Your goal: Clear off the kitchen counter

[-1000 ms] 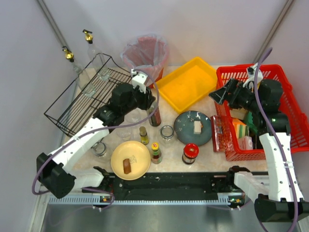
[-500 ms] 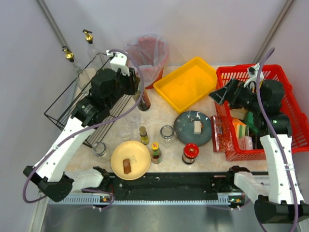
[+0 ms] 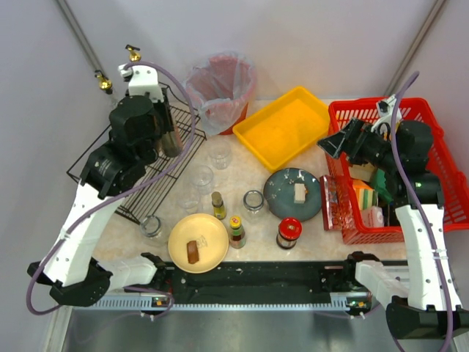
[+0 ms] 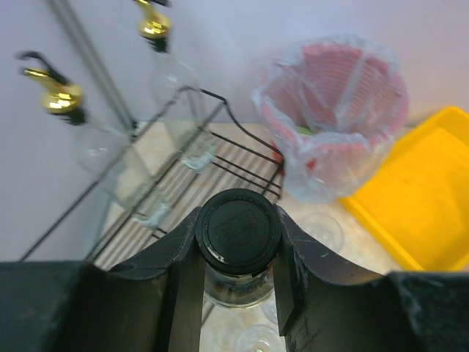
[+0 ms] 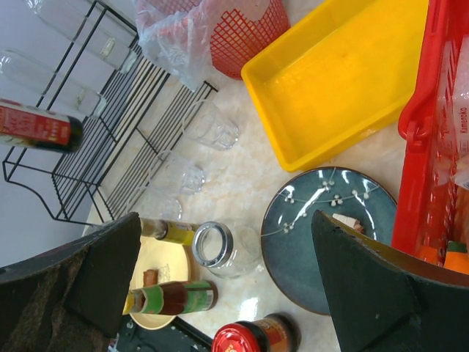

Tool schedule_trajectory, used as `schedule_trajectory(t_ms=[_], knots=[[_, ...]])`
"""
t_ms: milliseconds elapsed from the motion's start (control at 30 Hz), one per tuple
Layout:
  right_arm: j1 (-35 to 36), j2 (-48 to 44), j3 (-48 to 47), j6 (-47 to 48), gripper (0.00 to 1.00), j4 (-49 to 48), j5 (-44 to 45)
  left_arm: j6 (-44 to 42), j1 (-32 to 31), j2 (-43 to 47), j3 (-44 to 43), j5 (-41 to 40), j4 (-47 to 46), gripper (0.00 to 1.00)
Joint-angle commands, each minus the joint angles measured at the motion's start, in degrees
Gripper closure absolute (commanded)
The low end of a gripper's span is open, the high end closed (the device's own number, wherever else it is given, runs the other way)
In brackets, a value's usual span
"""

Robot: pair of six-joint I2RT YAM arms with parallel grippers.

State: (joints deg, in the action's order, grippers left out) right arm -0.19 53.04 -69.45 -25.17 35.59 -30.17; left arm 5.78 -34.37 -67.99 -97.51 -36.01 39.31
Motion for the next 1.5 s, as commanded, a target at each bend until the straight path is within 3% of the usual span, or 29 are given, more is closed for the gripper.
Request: schedule_trajectory(t_ms=[0,200,667,1033,1467], knots=[[-0.43,-0.13,-2.71,-0.14,0.03,-1.32,-1.29,-5.33,1.32,3.03,-7.95,-11.79,-6.34,1.0],[-0.43,0.4,-2.79,0.21,0.04,-1.4,-1.55,-10.0,7.02,1.37,-11.55,-16.2,-7.15,1.0],[-0.43,2.33,-4.2,0.3,0.04,-1.49,-2.61,-6.05,25.48,-4.08,-17.8,-9.44,-8.03,1.0],[-0.43,4.09,-5.34,-1.37,0.04,-2.72,-2.7,1.69,37.88,-7.07,-14.64,0.67,-6.44,1.0],[-0.43,7.08,-6.31,-3.57,0.05,-4.13,-2.26,4.59,44.56,-7.43,-7.7,4.89,-6.7,1.0]])
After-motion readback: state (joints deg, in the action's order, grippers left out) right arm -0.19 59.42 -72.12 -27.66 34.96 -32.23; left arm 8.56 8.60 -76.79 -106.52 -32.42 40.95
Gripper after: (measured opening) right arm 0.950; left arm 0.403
